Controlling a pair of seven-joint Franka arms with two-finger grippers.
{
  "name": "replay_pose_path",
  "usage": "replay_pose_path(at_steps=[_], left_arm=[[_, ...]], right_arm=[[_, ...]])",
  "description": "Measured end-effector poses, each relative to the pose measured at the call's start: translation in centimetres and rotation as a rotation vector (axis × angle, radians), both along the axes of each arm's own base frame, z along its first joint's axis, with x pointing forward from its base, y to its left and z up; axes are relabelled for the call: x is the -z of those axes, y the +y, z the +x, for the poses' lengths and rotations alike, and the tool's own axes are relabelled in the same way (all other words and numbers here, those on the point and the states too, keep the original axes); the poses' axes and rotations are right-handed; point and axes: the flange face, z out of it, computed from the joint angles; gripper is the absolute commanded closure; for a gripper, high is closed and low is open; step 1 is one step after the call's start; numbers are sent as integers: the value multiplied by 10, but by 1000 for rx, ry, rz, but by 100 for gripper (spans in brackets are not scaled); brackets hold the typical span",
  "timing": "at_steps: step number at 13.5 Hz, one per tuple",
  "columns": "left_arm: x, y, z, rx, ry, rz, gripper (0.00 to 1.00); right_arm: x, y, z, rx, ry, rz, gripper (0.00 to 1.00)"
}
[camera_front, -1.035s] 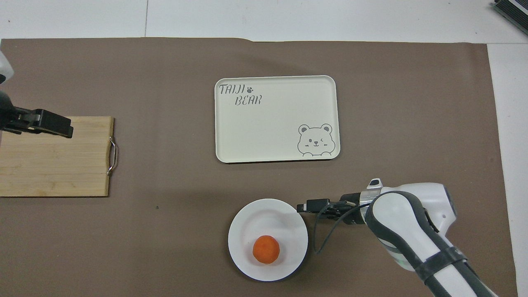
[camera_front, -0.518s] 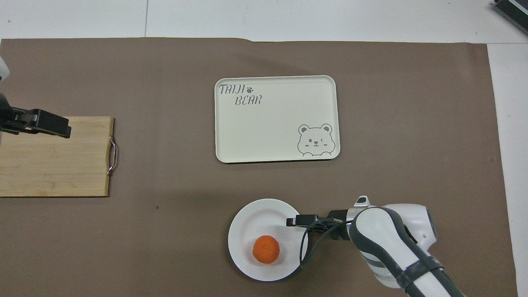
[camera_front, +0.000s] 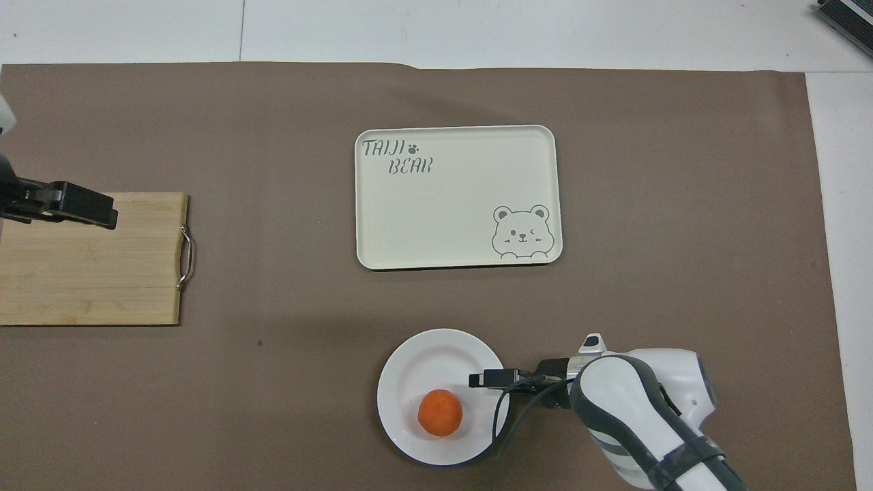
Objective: Place orange and plate with both arms
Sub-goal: 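Lower the right gripper onto the plate rim and close it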
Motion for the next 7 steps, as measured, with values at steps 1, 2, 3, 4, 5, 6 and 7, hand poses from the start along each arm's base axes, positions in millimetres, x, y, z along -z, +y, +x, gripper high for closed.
replay_pose_path(at_steps=[1, 2, 3, 4, 5, 6, 7], left_arm=[[0, 0, 0, 0, 0, 0, 0], [0, 0, 0, 0, 0, 0, 0], [0, 0, 0, 0, 0, 0, 0], [0, 0, 0, 0, 0, 0, 0], [0, 0, 0, 0, 0, 0, 0], [0, 0, 0, 0, 0, 0, 0], [0, 0, 0, 0, 0, 0, 0]], right_arm=[[0, -1, -1, -5, -6, 0, 11], [0, 0, -2, -9, -9, 0, 30], [1, 0, -4, -14, -10, -4, 50], [3, 0, -6, -17, -9, -8, 69], [4, 1, -8, -20, -7, -10, 88], [4, 1, -9, -20, -5, -11, 100], [5, 0, -9, -20, -5, -13, 100]])
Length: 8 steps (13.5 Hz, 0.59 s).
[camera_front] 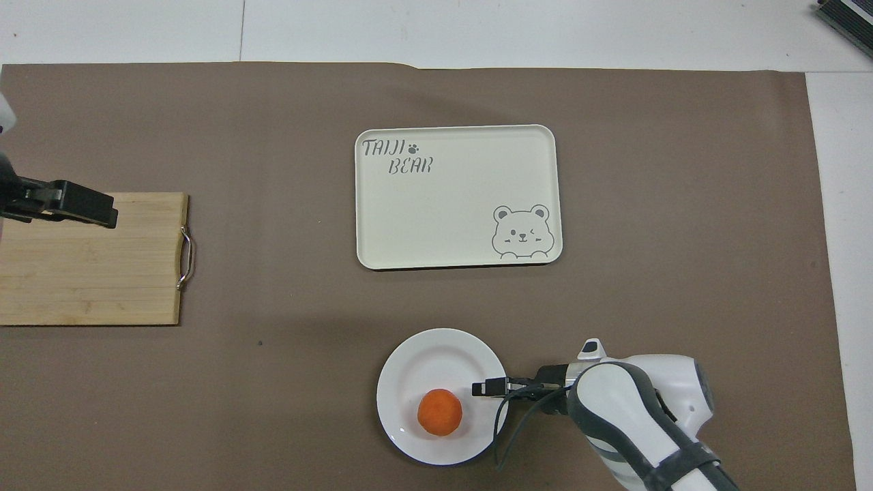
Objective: Place orange and plate with both arms
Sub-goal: 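Drag the plate with the right gripper onto the bear tray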
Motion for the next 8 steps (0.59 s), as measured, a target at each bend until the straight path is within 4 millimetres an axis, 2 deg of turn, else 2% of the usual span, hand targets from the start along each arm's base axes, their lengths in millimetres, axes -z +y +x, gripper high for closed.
replay_pose_path(at_steps=[8], left_arm=[[0, 0, 0, 0, 0, 0, 0]], right_arm=[[-5, 3, 7, 2, -16, 5, 100]])
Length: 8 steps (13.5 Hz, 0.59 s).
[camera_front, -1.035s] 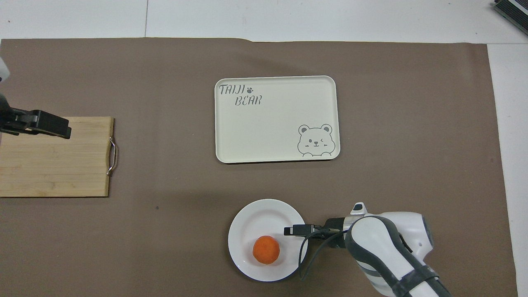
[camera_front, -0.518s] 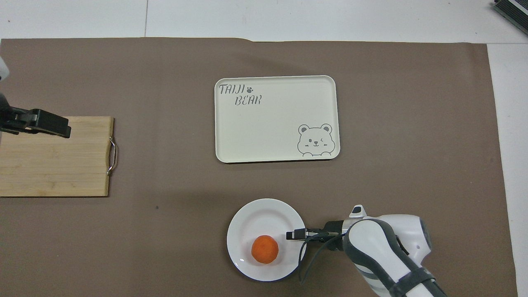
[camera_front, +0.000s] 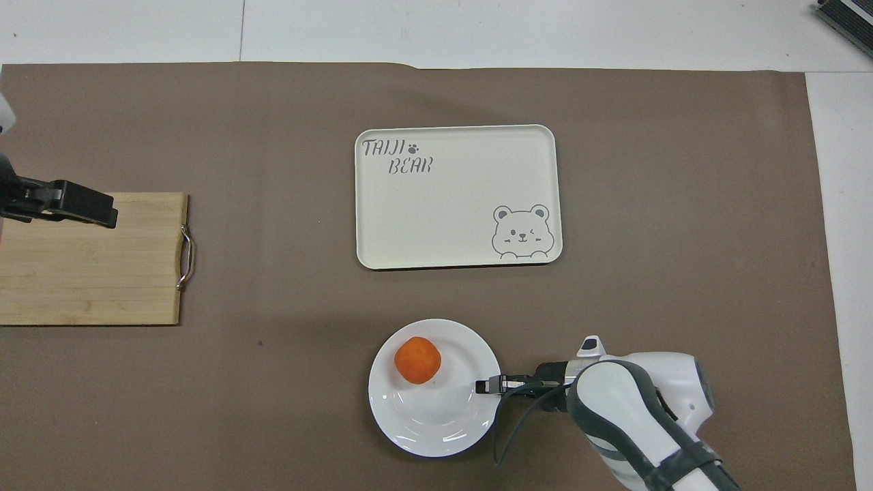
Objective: Place orange and plate with both arms
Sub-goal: 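Drag the plate with the right gripper onto the bear tray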
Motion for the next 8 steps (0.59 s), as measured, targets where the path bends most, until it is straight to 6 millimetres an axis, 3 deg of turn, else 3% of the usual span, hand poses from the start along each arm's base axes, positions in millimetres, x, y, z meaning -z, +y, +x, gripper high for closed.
replay_pose_path(at_steps=[8], left_arm=[[0, 0, 0, 0, 0, 0, 0]], right_arm=[[-25, 14, 43, -30, -125, 38, 100]])
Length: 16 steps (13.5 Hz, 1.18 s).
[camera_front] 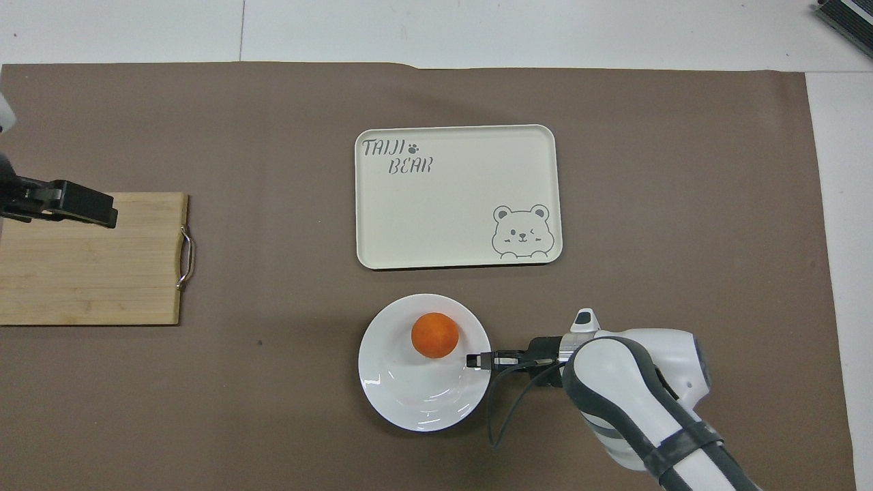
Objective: Place orange and plate with both arms
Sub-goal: 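Drag the plate with the right gripper onto the bear tray, then push the plate farther, then pull it back to the tray center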
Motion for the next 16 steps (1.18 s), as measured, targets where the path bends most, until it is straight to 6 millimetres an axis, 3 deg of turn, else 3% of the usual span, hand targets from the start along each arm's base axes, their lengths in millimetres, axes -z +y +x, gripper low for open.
replay_pose_path(at_steps=[3, 6, 10, 16], left_arm=[[0, 0, 0, 0, 0, 0, 0], [0, 0, 0, 0, 0, 0, 0], [0, 0, 0, 0, 0, 0, 0], [0, 0, 0, 0, 0, 0, 0]], right_arm=[[-19, 2, 19, 15, -41, 21, 100], [-41, -9, 46, 65, -43, 69, 100], [-62, -30, 95, 117, 5, 77, 100], [-78, -69, 173, 135, -11, -1, 100]])
